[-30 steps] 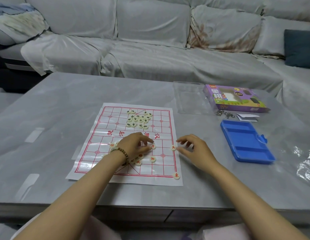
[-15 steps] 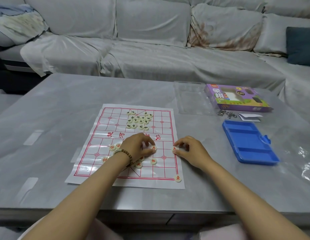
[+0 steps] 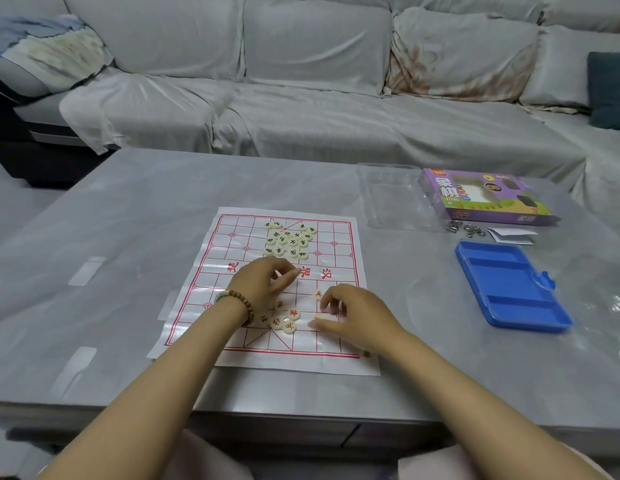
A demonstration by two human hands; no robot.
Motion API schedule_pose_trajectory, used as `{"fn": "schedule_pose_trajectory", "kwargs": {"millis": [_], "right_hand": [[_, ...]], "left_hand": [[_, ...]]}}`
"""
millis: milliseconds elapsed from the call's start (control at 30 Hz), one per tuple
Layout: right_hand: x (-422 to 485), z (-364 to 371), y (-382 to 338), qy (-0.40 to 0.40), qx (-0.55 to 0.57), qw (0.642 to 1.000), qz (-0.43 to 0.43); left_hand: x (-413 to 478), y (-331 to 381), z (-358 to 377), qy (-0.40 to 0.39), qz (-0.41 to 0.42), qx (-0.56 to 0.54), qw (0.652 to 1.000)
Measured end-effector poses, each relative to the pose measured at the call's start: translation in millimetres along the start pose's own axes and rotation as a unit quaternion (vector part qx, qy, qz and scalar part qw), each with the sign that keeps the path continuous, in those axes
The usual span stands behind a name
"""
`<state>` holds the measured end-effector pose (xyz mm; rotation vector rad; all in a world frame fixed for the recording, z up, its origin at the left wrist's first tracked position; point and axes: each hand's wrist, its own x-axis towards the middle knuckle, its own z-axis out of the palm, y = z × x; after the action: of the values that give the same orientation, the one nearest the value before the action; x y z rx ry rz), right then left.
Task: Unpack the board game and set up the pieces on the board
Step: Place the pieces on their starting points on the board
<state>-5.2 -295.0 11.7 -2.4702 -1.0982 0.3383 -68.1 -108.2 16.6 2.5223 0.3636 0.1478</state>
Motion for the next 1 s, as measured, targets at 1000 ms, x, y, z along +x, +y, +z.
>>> {"fn": "schedule_pose_trajectory", "kwargs": {"millis": [1000], "right_hand": [[36,83,-150,-0.035,0.154,0.979,-0.126]], "left_hand": [[-89,-136,-78,0.05,-0.148,-0.031,0.987]]}}
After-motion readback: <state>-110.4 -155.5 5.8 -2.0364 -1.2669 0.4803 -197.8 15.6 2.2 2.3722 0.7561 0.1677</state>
